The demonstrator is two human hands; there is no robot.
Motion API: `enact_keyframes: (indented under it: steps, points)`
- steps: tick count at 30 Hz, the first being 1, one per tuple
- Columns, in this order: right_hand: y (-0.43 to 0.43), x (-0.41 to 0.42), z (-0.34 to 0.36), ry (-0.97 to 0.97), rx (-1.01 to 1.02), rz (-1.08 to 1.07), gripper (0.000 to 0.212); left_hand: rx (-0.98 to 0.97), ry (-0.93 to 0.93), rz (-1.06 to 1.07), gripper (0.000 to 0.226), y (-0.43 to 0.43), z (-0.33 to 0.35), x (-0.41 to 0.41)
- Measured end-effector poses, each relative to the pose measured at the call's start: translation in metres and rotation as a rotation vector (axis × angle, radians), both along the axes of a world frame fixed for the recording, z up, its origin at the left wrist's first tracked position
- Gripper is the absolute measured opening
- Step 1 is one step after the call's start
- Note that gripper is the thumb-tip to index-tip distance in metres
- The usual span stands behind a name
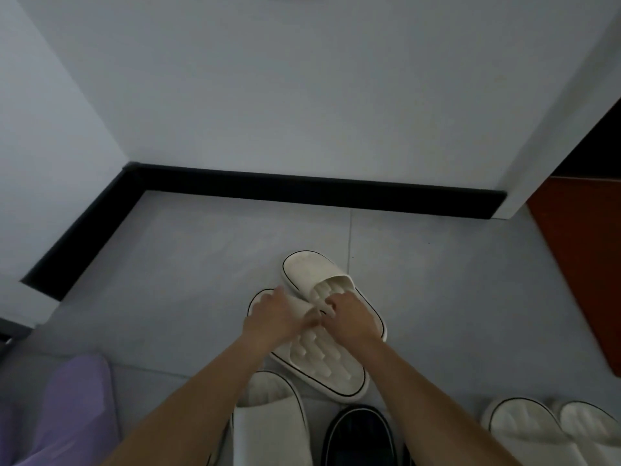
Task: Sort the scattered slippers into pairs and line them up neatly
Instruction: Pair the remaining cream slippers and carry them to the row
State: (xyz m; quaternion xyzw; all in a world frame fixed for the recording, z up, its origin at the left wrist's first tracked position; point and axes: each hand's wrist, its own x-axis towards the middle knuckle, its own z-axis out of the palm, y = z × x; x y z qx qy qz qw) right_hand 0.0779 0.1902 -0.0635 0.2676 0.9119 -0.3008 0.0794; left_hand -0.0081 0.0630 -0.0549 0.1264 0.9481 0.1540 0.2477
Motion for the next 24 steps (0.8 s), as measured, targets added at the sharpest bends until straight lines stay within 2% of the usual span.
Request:
enact_keyframes:
  steps: [2, 4, 7, 10, 14, 17, 19, 21, 24]
  points:
    - [0.001, -0.007, -0.005, -0.018, -0.021, 0.119, 0.045, -0.070, -0.016, -0.088, 0.093, 0.004, -0.008, 0.008]
    - [-0.001, -0.012, -0.010, -0.076, 0.042, 0.228, 0.048, -0.050, 0.011, -0.097, 0.086, -0.002, -0.009, 0.001]
    - [-0.003, -0.024, -0.012, -0.007, 0.041, 0.157, 0.029, 0.139, 0.088, 0.024, 0.090, -0.013, 0.002, -0.005]
    - [-0.009, -0.035, -0.004, 0.148, -0.063, 0.116, 0.010, 0.259, 0.157, 0.095, 0.080, -0.013, 0.012, -0.009]
    - [0.002, -0.028, 0.015, 0.306, -0.064, 0.068, 0.011, 0.310, 0.258, 0.096, 0.076, 0.001, 0.029, 0.001]
    - [0.047, -0.005, 0.038, 0.328, 0.001, 0.058, 0.011, 0.555, 0.155, 0.027, 0.071, 0.023, 0.042, 0.019]
    - [0.091, 0.027, 0.059, 0.307, 0.081, 0.026, 0.011, 0.723, 0.085, 0.022, 0.051, 0.049, 0.054, 0.038]
    - [0.136, 0.070, 0.081, 0.298, 0.154, -0.025, 0.010, 0.772, 0.061, -0.050, 0.038, 0.080, 0.066, 0.061]
    - [0.189, 0.152, 0.110, 0.308, 0.189, -0.096, 0.022, 0.736, 0.020, -0.273, 0.044, 0.132, 0.080, 0.107]
